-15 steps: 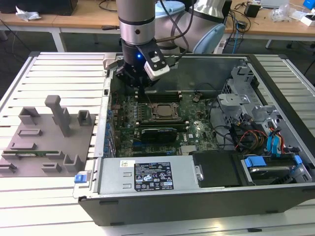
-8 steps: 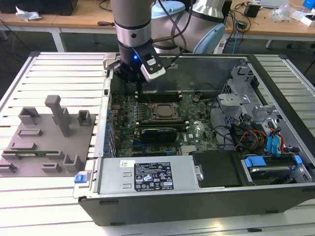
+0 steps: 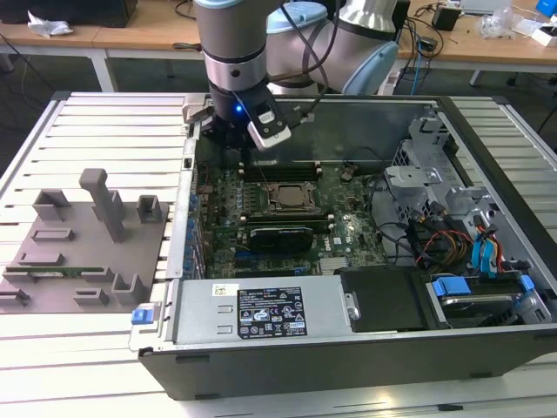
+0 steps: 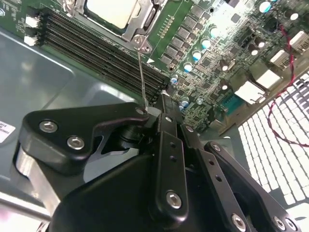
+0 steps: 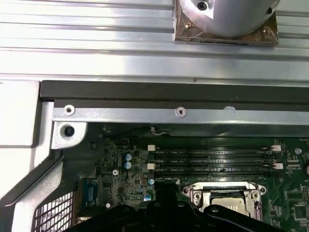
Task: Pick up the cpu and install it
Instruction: 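Install the first cpu locking lever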
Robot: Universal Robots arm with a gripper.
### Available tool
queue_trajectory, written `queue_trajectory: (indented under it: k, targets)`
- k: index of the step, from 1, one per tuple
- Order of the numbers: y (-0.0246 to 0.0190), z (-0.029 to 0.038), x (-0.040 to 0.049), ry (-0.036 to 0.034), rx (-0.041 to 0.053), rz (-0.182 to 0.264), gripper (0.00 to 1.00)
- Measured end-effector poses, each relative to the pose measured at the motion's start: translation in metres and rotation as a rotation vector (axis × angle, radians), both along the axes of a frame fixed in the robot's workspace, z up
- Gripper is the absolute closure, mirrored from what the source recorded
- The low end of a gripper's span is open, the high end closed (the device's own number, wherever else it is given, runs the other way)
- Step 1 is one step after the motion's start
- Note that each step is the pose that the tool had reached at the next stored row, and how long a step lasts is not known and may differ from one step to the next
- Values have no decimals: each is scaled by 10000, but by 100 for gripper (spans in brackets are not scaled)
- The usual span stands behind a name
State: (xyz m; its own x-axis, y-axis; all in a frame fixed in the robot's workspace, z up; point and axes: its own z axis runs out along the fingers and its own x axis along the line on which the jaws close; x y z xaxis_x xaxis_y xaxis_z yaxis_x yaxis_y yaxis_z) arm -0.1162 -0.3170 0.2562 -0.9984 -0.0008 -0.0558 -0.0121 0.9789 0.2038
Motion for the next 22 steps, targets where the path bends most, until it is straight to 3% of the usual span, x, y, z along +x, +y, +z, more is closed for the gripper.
queue_trajectory:
  k: [3, 9, 15, 22]
  targets:
    - [0, -38, 22, -1, 80, -2, 89]
    - [-1, -56, 141, 0, 102, -3, 89]
    - [-18, -70, 375, 1, 102, -14, 89]
    - [-19, -88, 391, 1, 102, -14, 89]
